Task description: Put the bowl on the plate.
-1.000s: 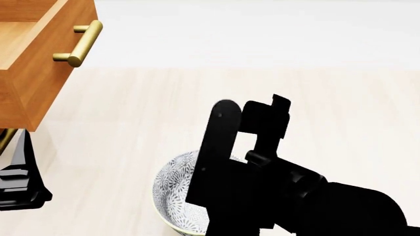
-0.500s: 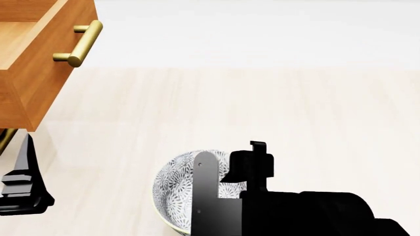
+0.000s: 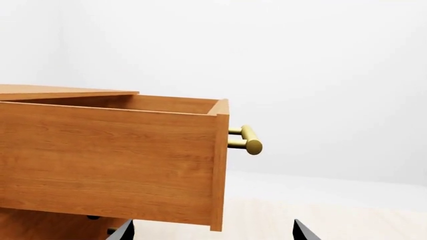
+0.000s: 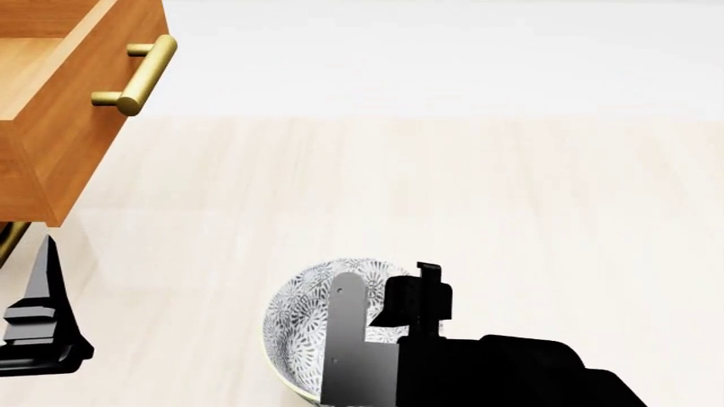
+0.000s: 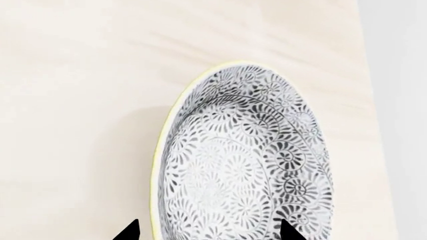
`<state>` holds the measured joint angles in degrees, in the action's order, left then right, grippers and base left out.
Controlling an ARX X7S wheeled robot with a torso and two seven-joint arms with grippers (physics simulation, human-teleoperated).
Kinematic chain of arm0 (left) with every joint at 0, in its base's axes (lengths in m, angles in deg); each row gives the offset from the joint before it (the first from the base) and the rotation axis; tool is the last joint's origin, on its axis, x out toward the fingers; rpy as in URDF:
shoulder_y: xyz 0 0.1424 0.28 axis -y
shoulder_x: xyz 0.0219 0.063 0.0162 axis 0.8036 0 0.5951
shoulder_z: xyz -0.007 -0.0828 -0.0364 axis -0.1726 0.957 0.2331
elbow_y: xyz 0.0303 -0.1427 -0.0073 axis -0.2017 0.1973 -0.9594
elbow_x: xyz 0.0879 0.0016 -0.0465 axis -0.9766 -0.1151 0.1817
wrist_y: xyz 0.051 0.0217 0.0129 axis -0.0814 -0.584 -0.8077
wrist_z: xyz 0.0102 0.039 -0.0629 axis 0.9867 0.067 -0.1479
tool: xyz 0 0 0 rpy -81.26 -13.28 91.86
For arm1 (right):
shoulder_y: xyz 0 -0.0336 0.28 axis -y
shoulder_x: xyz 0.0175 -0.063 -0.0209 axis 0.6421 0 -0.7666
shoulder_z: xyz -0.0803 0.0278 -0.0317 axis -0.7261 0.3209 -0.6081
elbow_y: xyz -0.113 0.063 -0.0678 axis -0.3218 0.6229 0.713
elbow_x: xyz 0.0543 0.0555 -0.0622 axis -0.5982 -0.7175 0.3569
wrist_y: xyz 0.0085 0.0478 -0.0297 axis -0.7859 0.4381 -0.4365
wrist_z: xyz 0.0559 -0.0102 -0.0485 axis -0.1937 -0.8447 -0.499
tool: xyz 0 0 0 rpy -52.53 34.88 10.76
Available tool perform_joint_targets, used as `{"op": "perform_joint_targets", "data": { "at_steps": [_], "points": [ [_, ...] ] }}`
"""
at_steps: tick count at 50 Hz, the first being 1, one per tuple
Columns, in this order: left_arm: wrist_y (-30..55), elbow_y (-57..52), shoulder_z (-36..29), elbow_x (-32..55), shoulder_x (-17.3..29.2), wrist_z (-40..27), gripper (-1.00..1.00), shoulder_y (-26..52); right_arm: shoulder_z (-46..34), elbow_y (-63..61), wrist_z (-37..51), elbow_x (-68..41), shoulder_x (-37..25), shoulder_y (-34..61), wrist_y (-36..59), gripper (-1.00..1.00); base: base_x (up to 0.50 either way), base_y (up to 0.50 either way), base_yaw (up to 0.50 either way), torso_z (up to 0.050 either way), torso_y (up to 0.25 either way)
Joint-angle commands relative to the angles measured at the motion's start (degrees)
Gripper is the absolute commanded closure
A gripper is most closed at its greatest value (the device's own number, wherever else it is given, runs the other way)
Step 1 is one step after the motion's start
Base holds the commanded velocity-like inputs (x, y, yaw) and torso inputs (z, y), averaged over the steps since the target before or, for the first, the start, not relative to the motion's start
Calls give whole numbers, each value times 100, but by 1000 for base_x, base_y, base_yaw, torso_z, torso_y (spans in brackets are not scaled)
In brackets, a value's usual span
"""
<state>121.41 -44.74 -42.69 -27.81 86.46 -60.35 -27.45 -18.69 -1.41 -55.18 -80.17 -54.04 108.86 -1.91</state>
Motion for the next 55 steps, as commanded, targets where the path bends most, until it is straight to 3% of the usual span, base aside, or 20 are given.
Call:
{"op": "perform_joint_targets", "data": {
  "at_steps": [1,12,13,24,55],
  "points": [
    [-37,11,14,28,38,-42,-100,-1,-179,835,71,40,389,-208,-413,-100,0,0,0,0,0],
    [-30,-1,12,80,79,-84,-100,10,-233,1602,211,128,613,-274,-878,-100,0,0,0,0,0],
    [-31,2,10,85,81,-86,-100,9,-214,1670,267,141,636,-276,-909,100,0,0,0,0,0],
    [-4,-65,26,157,108,-123,-100,-3,-165,1034,232,205,331,-115,-511,100,0,0,0,0,0],
    [248,-469,31,457,194,-284,-100,-24,417,-3227,-620,597,-1535,1381,2530,100,0,0,0,0,1]
  ]
}}
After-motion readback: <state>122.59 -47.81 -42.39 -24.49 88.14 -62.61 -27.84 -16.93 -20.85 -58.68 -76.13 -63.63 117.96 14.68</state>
